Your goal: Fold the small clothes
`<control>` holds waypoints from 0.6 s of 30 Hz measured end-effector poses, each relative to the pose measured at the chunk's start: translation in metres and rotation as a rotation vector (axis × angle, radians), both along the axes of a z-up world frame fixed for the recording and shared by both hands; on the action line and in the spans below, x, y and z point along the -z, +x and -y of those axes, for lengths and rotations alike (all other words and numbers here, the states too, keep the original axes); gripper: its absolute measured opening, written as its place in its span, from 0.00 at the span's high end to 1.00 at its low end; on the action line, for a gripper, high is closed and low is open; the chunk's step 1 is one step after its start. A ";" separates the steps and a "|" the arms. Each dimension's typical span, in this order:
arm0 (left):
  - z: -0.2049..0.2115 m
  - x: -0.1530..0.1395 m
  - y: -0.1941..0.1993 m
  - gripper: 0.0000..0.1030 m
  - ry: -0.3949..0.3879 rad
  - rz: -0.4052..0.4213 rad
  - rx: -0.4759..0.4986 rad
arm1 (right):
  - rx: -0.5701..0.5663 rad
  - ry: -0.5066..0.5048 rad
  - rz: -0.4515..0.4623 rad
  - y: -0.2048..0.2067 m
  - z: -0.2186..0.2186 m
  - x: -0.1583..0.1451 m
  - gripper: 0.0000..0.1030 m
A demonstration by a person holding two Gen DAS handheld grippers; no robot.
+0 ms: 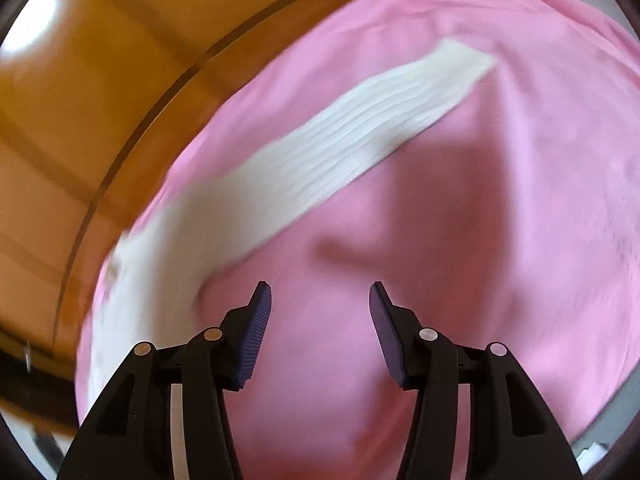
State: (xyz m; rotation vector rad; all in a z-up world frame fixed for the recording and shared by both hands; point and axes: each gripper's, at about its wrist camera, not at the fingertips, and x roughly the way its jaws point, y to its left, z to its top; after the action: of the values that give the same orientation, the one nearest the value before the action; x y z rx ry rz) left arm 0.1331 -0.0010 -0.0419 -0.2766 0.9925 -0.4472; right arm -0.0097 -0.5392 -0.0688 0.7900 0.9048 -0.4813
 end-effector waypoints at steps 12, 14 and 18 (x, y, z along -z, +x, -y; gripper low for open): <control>0.050 0.025 0.022 0.28 0.056 -0.094 0.052 | 0.373 0.051 0.007 0.055 0.133 0.047 0.58; 0.051 0.027 0.025 0.25 0.063 -0.102 0.046 | 0.385 0.044 -0.004 0.063 0.142 0.051 0.76; 0.051 0.029 0.029 0.24 0.062 -0.109 0.034 | 0.316 -0.001 -0.029 0.081 0.144 0.039 0.94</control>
State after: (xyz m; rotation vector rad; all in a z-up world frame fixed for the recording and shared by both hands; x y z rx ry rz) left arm 0.1620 -0.0520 -0.0711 -0.2303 1.1169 -0.4355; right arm 0.0718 -0.6835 -0.1080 0.9327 0.8085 -0.7711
